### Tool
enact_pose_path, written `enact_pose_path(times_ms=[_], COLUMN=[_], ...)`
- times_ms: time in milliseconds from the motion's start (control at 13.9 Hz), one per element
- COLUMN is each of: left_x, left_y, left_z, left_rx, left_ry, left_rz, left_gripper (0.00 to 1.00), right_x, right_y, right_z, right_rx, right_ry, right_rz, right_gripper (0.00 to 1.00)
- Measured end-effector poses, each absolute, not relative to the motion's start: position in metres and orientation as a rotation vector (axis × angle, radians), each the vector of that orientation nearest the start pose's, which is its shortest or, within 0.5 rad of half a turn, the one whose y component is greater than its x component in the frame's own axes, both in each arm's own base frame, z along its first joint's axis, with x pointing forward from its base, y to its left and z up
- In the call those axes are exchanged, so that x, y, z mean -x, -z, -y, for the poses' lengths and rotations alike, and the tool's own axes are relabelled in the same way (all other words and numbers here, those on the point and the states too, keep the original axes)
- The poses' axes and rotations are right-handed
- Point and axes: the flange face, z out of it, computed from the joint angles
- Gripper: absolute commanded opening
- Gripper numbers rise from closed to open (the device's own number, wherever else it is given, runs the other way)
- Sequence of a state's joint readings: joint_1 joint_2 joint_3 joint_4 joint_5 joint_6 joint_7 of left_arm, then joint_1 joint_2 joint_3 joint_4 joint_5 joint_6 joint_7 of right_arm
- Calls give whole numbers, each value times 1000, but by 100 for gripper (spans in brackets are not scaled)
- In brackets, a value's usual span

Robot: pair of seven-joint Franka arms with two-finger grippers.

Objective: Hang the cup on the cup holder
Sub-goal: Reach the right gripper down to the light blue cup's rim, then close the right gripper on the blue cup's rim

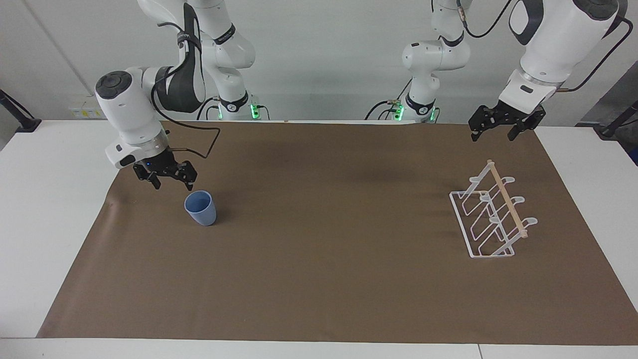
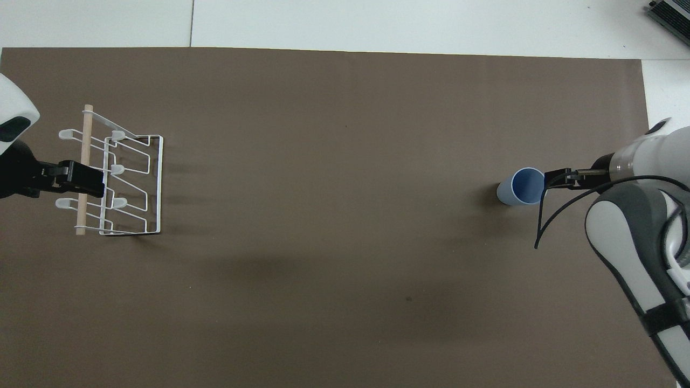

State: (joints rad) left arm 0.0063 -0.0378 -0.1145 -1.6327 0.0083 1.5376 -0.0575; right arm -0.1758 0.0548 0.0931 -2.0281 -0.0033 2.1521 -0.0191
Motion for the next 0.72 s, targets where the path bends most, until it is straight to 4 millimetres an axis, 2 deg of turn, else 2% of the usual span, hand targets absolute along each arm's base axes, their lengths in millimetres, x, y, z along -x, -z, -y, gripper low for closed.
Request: enact_pose_path(times_ms=[358, 717], left_x=[-535, -535], left_y=[-613, -613], left_z=[58, 58], left_rx=[3122, 3122], left_ry=[-88, -88], left_rz=[-79, -79], left_gripper=[100, 100], right_x=[-577, -571], right_y=[-392, -363], right_z=[48, 43], right_rx=[3133, 3130], right_ry=[193, 203], right_rz=[-95, -84], right_gripper=[100, 100])
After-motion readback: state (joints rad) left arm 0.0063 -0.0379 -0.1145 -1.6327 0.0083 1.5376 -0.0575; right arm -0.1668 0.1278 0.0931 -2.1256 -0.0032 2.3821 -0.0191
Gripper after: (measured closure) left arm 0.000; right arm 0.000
